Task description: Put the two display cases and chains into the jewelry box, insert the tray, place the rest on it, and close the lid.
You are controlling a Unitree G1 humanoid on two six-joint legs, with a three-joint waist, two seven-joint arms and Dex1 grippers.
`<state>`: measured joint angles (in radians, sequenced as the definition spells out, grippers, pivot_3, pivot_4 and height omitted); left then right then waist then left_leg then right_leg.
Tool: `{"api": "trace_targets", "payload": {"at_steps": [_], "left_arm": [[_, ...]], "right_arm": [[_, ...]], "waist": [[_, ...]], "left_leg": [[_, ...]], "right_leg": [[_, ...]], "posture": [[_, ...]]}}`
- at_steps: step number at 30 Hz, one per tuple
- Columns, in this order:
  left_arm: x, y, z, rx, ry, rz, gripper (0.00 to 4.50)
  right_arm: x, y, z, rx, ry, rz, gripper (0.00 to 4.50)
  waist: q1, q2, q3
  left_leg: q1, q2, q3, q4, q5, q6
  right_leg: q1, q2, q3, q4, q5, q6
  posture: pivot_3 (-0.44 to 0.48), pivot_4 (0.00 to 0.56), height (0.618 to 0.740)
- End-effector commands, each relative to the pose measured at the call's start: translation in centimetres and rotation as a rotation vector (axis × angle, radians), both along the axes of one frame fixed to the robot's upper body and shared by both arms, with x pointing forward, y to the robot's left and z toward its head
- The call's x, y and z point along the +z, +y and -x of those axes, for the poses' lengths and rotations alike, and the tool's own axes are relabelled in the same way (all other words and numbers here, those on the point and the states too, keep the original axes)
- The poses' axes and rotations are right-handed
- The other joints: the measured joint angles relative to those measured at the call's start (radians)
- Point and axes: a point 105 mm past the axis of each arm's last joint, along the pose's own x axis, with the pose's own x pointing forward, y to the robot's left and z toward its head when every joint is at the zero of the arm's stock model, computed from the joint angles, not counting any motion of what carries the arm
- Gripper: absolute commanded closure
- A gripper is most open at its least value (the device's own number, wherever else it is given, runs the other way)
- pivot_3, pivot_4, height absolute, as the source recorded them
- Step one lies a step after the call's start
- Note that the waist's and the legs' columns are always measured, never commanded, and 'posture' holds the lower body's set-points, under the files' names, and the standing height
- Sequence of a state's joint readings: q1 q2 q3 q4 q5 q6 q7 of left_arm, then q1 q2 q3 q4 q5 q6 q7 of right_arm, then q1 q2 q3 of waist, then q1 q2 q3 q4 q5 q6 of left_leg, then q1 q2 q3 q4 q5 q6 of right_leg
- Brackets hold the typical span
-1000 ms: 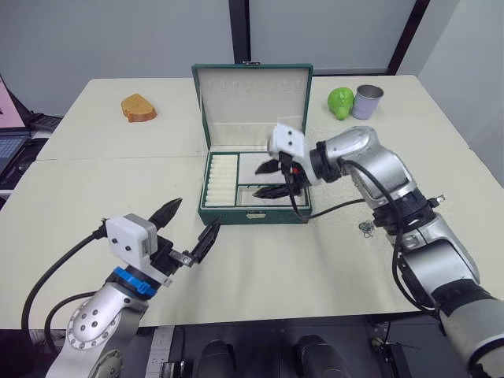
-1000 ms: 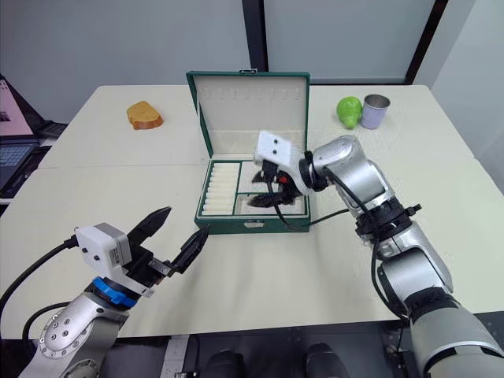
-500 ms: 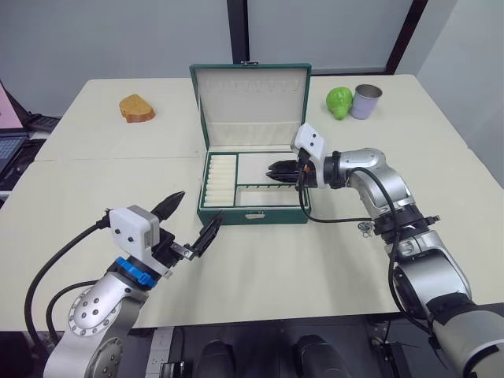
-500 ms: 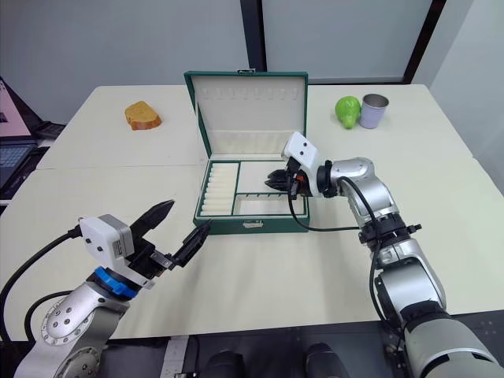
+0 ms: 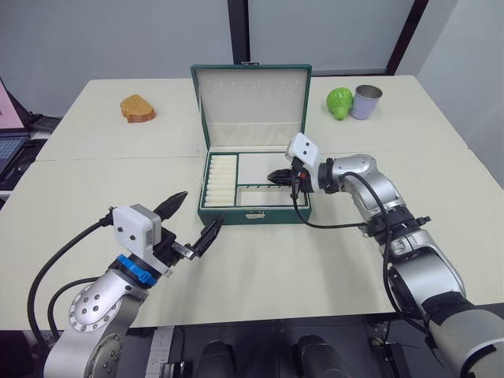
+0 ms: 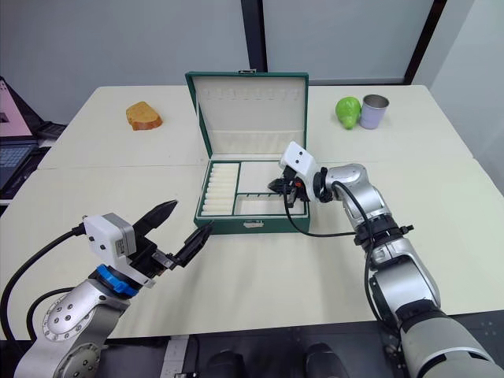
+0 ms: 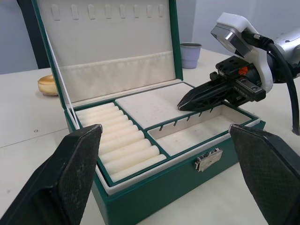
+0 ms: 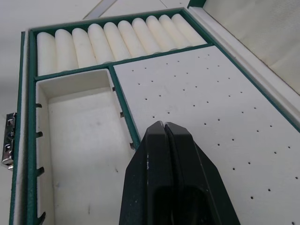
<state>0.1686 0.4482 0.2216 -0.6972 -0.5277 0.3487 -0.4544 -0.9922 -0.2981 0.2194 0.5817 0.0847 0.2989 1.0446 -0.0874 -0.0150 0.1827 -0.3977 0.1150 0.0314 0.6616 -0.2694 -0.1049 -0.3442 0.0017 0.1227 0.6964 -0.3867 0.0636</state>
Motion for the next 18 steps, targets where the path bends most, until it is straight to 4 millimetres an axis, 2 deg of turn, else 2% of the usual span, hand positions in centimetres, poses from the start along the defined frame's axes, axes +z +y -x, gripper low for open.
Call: {"api": "trace_targets", "payload": {"at_steps": [1, 4, 8, 11, 13, 15, 17, 18], "left_arm": [[0.7, -0.2, -0.1, -0.039, -0.021, -0.022, 0.0], [1.2, 0.1, -0.7, -0.063, -0.023, -0.042, 0.0], [1.6, 1.2, -1.5, -0.091, -0.002, -0.065, 0.0], [1.3, 2.7, -1.8, -0.107, 0.054, -0.094, 0.0], [1.1, 4.8, -2.3, -0.08, 0.092, -0.101, 0.0], [0.9, 6.3, -2.6, -0.053, 0.113, -0.105, 0.0], [0.7, 8.7, -2.9, 0.012, 0.121, -0.131, 0.0], [0.6, 9.6, -3.0, 0.039, 0.124, -0.14, 0.0]], "right_arm": [[4.0, -0.4, 0.8, 0.05, -0.044, -0.143, 4.28], [5.4, -2.6, 1.3, 0.03, -0.052, -0.197, 3.68], [5.7, -6.3, 2.4, -0.018, -0.054, -0.236, 2.76], [5.1, -9.5, 3.3, -0.077, -0.062, -0.231, 1.98], [4.0, -12.2, 3.9, -0.144, -0.06, -0.209, 1.5], [3.2, -14.0, 4.5, -0.192, -0.059, -0.193, 0.94], [1.8, -16.4, 5.0, -0.291, -0.07, -0.149, 0.23], [1.2, -17.5, 5.2, -0.335, -0.075, -0.136, 0.05]], "waist": [[0.001, 0.0, 0.0], [0.008, 0.0, 0.0], [0.016, 0.0, 0.0], [0.016, 0.0, 0.0], [0.016, 0.0, 0.0], [0.016, -0.001, 0.0], [0.015, -0.001, 0.0], [0.015, -0.001, 0.0]], "left_leg": [[0.0, 0.0, 0.0, 0.0, 0.0, 0.0], [0.0, 0.0, 0.0, 0.0, 0.0, 0.0], [-0.001, -0.001, -0.001, 0.0, 0.0, 0.0], [-0.001, 0.0, -0.001, 0.0, 0.0, 0.0], [-0.001, -0.001, 0.0, -0.001, 0.0, 0.0], [-0.001, -0.001, -0.001, -0.001, 0.0, 0.0], [-0.001, -0.001, 0.0, -0.001, 0.0, 0.0], [-0.001, -0.001, 0.0, -0.001, 0.0, 0.0]], "right_leg": [[0.0, 0.0, 0.0, 0.0, 0.0, 0.0], [0.0, 0.0, -0.001, 0.0, 0.0, 0.0], [0.001, -0.001, -0.002, -0.001, 0.0, 0.0], [0.001, 0.0, -0.001, -0.001, 0.0, 0.0], [0.0, 0.0, -0.001, -0.001, 0.0, 0.0], [0.0, 0.0, -0.001, -0.002, 0.0, 0.0], [0.0, 0.0, 0.0, -0.002, 0.0, 0.0], [0.0, 0.0, 0.0, -0.002, 0.0, 0.0]], "posture": [[0.0, 0.15, 0.74], [0.0, 0.15, 0.74], [0.0, 0.15, 0.74], [0.0, 0.15, 0.74], [0.0, 0.15, 0.74], [0.0, 0.15, 0.74], [0.0, 0.15, 0.74], [0.0, 0.15, 0.74]]}}
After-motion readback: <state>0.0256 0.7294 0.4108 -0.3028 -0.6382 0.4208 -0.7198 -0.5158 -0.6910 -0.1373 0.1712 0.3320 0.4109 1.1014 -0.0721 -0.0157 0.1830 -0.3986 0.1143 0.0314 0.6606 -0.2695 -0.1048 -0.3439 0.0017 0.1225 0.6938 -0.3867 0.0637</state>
